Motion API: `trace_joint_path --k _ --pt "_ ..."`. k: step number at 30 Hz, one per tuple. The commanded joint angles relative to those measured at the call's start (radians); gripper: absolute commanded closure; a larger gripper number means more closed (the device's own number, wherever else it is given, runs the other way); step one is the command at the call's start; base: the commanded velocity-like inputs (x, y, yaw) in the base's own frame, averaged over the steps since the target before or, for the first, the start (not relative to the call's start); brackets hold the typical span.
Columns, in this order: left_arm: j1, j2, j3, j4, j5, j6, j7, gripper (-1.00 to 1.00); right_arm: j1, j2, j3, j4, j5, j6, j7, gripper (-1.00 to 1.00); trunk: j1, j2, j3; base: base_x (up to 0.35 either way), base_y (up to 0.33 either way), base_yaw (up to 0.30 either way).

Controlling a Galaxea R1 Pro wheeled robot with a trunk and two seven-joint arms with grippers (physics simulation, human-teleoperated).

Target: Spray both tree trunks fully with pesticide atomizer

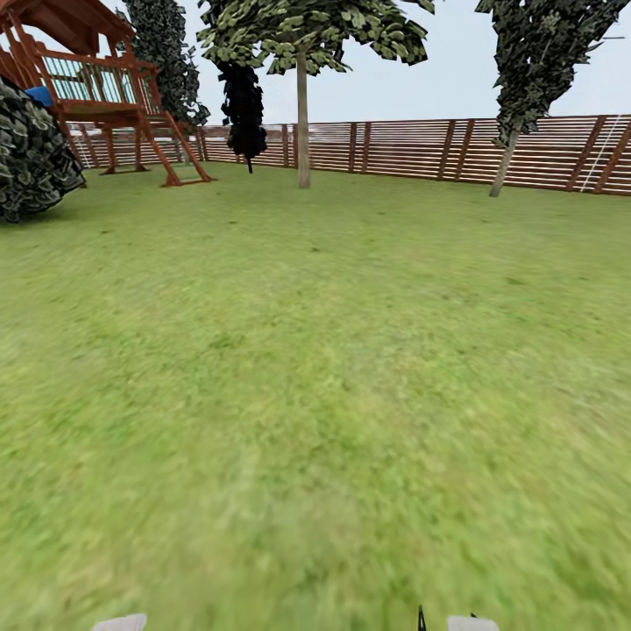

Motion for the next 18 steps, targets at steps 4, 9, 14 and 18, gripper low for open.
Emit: trace_joint_path --k 4,9,14,18 --pt "0.001 0.0 0.0 0.0 0.0 0.0 0.0 1.0 0.0 0.0 0.0 0.0 0.0 0.0 0.0 -1.0 0.0 0.0 0.0 0.339 0.0 0.0" --pt "0.0 0.0 0.0 0.0 0.0 0.0 0.0 1.0 0.0 0.0 0.0 0.0 0.0 0.0 0.0 -1.0 0.0 0.0 0.0 0.34 0.0 0.0" --pt "0.001 0.0 0.0 0.0 0.0 0.0 0.0 1.0 0.0 0.0 0.0 0.0 0.0 0.0 0.0 -1.0 0.0 0.0 0.0 0.339 0.0 0.0" --pt "0.0 0.0 0.0 0.0 0.0 0.0 0.0 1.0 0.0 0.0 0.0 0.0 0.0 0.0 0.0 -1.0 0.0 0.0 0.0 0.34 0.0 0.0"
